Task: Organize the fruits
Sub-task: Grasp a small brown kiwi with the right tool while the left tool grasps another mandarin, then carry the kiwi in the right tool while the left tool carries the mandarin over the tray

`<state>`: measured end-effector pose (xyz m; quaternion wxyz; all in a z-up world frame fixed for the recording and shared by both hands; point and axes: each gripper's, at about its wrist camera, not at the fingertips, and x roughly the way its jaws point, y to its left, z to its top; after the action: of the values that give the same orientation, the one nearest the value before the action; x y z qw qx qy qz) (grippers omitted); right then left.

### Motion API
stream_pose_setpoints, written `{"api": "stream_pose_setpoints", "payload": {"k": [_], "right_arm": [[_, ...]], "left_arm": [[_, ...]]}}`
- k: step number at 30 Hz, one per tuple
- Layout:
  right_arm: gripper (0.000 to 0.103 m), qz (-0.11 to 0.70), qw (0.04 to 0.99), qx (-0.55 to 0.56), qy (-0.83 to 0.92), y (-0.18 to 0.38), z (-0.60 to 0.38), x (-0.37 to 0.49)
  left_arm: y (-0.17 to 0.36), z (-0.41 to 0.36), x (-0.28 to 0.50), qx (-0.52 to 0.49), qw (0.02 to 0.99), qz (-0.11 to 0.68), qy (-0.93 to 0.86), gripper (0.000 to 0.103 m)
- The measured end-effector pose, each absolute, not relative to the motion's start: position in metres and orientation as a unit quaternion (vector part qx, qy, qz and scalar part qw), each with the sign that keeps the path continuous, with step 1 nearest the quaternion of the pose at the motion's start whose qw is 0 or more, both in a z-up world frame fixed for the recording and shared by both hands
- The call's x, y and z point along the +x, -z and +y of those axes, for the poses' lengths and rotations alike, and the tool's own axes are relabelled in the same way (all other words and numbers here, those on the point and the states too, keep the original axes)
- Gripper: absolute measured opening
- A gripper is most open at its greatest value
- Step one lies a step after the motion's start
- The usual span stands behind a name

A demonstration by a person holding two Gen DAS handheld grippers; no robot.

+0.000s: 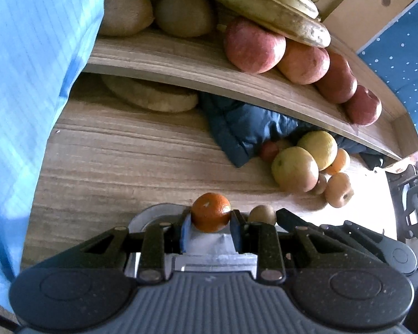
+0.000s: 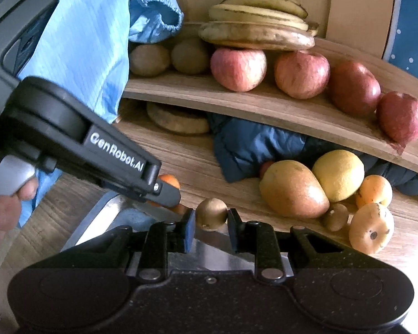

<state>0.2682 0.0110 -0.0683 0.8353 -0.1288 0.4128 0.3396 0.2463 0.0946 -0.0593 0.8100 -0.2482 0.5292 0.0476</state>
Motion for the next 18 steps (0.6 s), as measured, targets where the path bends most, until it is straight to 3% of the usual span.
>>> {"api": "stream_pose_setpoints", "payload": {"k": [5,6,8,18], "right_arm": [[0.023,0.411,0.832,-0.131,-0.350,0.063,0.004,0.260],[0.020,0.412,0.830,-0.133,-0.351,0.064,0.003,0.259],[0.002,0.416,0.827,-0.137,-0.353,0.064,0.000,0.256],[0.008,0.436,0.814,-0.141,-0.357,0.063,-0.014,0.241]], "left_arm": [[0.056,0.093,0.239,-0.253,0.810,0.526,-0.054,0.032],[0.056,0.092,0.237,-0.254,0.810,0.526,-0.055,0.032],[0.056,0.091,0.235,-0.255,0.810,0.526,-0.056,0.032],[0.061,0.081,0.217,-0.240,0.802,0.544,-0.057,0.032]]}}
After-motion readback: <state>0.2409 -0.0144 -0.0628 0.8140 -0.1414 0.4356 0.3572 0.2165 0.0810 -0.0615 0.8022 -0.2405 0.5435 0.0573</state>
